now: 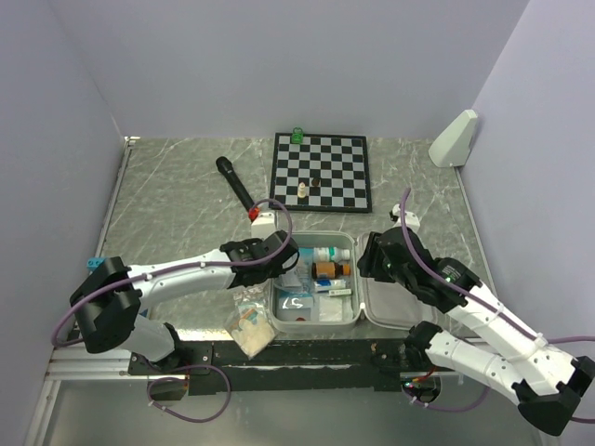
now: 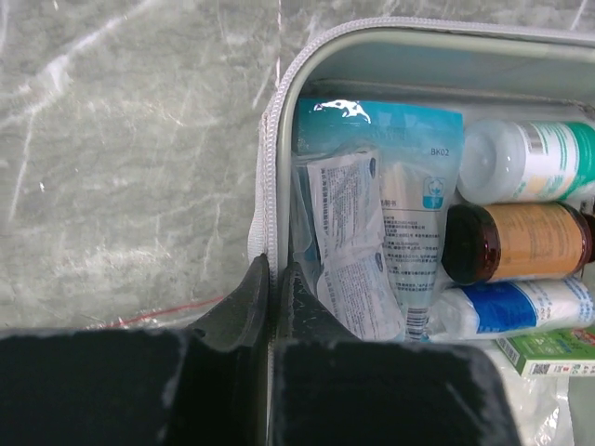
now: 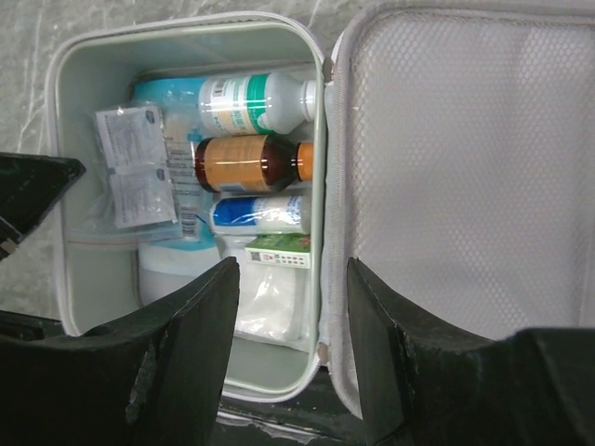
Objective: Organize the medicine kit
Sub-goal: Adjust the medicine box at the center of the board, then adjust the medical item in the medicine box.
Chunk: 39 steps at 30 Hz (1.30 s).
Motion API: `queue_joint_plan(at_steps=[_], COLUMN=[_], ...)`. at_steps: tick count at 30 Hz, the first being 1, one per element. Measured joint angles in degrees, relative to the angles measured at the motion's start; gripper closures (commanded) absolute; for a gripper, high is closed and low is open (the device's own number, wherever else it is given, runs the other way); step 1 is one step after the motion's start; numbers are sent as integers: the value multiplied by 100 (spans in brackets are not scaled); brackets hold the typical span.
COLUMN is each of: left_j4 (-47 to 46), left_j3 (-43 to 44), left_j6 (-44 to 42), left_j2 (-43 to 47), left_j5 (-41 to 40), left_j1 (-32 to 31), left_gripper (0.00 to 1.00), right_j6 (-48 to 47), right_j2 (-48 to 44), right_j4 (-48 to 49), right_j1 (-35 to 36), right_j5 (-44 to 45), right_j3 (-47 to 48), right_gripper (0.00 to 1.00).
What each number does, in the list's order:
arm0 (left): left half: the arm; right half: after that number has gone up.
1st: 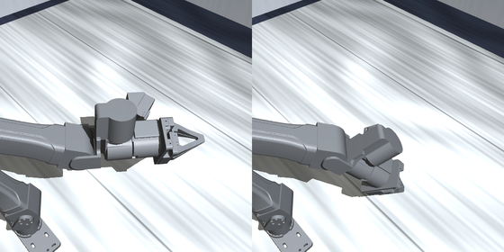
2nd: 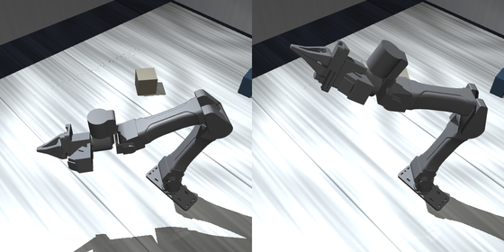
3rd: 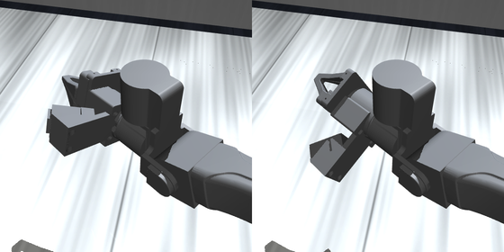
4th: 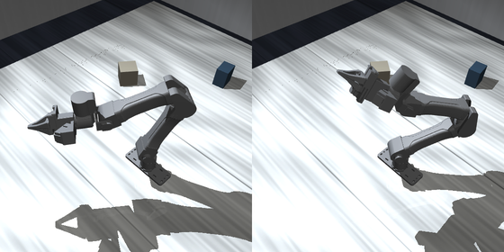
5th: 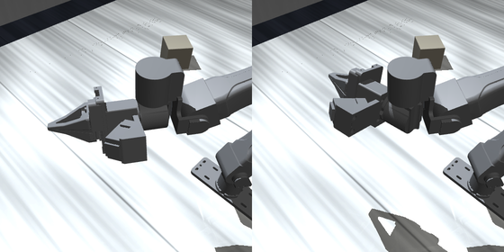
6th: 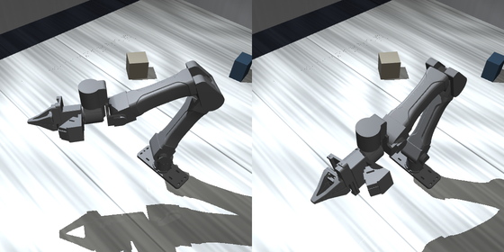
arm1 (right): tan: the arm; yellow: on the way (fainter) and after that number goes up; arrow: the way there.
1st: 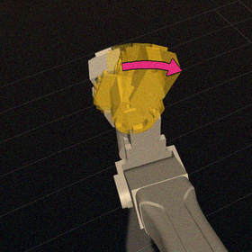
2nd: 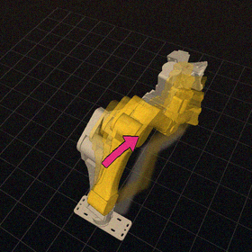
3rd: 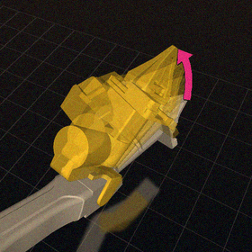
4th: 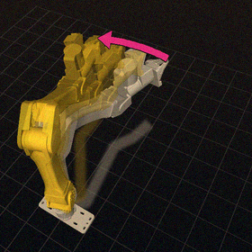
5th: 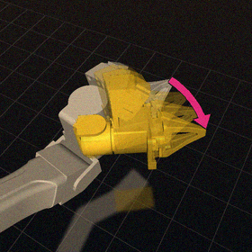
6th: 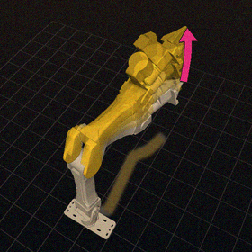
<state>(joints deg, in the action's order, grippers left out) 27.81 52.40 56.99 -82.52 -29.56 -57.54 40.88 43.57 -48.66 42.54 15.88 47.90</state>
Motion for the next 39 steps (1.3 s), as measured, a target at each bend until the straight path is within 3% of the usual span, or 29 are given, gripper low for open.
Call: queue_joint_plan(at_steps=[9,15,17,18,19,20,23,30,33,39], left_j4=[-201,-260,-216,-188,-188,-203,-398,-369,-317,-236], left_j3=[35,142,254,310,334,334,256,94,-111,-1401], left_j6=[-273,-205,-210,-221,-236,-264,-413,-496,-243,544], left_j2=[-70,-225,-328,-374,-400,-404,-354,511,1132,2872], left_j5=[216,173,122,105,81,76,107,46,-55,-72], left_j1=[693,807,815,824,831,841,890,920,920,918], left_gripper=[99,98,84,71,47,33,1,1,8,18], right_j6=[-282,-503,-608,-649,-702,-756,-890,-1049,-1060,-1054], right_j2=[186,767,984,1082,1182,1285,1652,2553,3108,4229], right_j4=[339,844,1123,1257,1381,1497,1808,2625,2909,3405], right_j1=[0,0,0,0,0,0,0,0,15,155], right_j5=[57,-107,-254,-345,-424,-520,-817,-1519,-1856,-2367], right_j3=[-155,-254,-254,-251,-247,-227,-63,332,564,1043], right_gripper=[44,49,51,51,53,53,58,89,99,100])
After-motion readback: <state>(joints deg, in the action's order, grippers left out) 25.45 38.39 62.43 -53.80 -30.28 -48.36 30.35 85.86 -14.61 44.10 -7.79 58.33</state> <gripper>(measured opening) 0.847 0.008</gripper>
